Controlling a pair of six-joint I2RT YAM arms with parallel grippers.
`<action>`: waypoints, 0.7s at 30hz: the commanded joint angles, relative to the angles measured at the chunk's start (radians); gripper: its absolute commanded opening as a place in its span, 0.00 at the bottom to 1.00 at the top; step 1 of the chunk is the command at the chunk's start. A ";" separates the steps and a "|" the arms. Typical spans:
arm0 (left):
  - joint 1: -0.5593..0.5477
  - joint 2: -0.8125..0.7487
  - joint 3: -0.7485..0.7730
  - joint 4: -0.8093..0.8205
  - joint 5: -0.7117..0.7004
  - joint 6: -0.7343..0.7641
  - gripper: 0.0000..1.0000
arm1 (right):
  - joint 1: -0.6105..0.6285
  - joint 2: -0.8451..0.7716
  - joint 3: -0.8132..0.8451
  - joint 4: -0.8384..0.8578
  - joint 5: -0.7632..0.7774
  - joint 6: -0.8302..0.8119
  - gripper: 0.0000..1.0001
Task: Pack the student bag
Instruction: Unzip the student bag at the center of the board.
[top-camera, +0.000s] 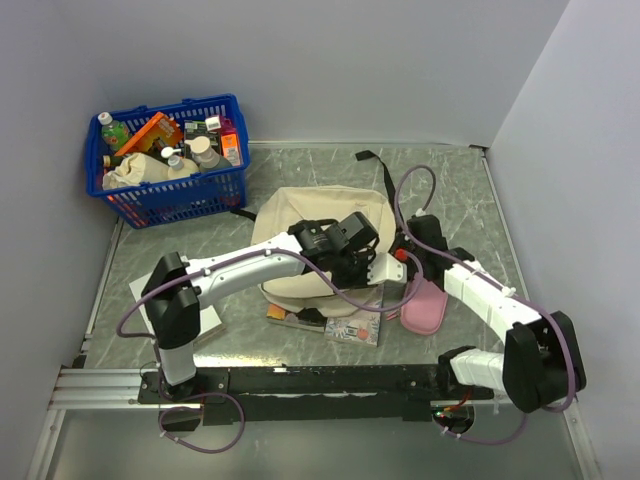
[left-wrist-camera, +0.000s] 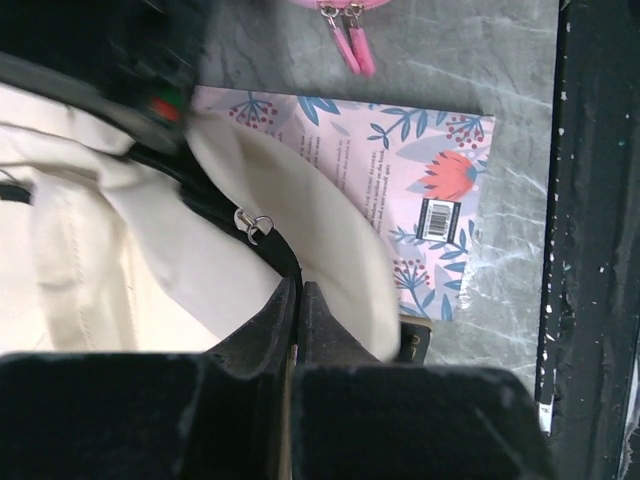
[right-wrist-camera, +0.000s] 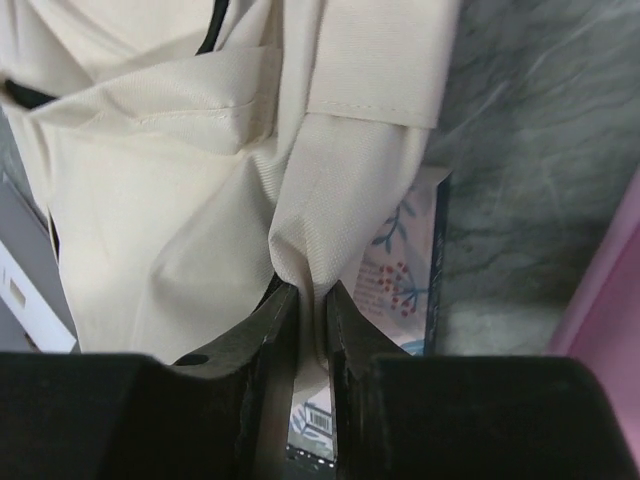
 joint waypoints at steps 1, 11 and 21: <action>-0.011 -0.109 -0.035 -0.034 0.051 -0.038 0.01 | -0.065 0.042 0.076 0.010 0.080 -0.062 0.21; -0.010 -0.247 -0.162 -0.073 -0.012 -0.048 0.01 | -0.147 0.134 0.160 0.030 0.089 -0.082 0.15; 0.172 -0.438 -0.396 -0.071 -0.008 -0.032 0.01 | -0.263 0.160 0.272 -0.024 0.150 -0.140 0.13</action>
